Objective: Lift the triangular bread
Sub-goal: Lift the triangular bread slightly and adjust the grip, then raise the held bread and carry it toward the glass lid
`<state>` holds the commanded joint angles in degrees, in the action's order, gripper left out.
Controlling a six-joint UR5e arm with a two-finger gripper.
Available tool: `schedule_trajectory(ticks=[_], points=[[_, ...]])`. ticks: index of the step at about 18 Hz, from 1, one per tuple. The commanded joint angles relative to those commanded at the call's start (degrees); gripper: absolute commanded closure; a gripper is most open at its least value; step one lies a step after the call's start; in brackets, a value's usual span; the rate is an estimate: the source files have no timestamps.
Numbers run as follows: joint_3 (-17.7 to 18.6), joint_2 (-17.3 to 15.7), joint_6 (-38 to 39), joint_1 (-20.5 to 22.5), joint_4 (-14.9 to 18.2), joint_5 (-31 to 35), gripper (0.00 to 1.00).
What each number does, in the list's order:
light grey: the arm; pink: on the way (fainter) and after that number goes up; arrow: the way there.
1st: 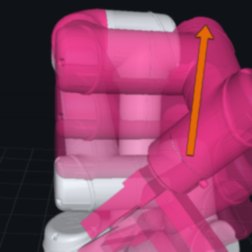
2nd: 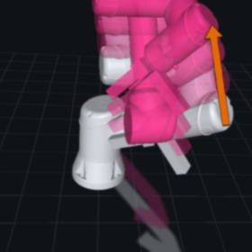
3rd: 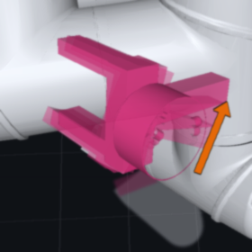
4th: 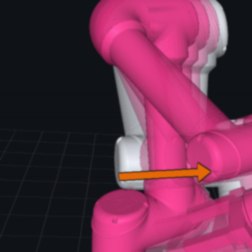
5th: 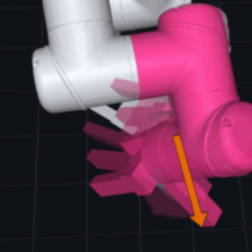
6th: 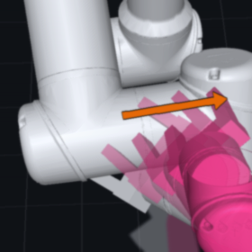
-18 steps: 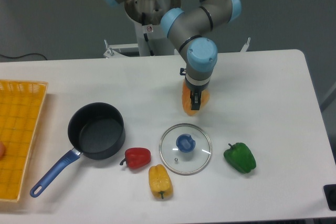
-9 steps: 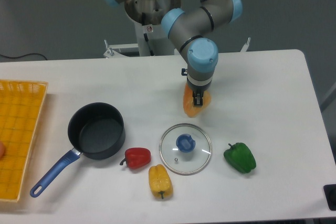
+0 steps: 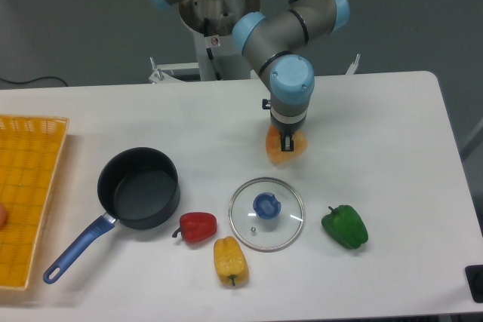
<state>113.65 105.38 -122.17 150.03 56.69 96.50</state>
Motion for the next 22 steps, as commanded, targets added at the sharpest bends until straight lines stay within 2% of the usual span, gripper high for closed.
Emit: schedule_trajectory(ticks=[4, 10, 18, 22], points=[[-1.06, -0.09, 0.27, 0.09, 0.53, 0.88, 0.88], [-8.00, -0.18, 8.08, -1.32, 8.60, 0.26, 0.88], [-10.73, -1.93, 16.07, -1.93, 11.69, -4.12, 0.88], [-13.09, -3.43, 19.85, -2.98, 14.67, -4.31, 0.88]])
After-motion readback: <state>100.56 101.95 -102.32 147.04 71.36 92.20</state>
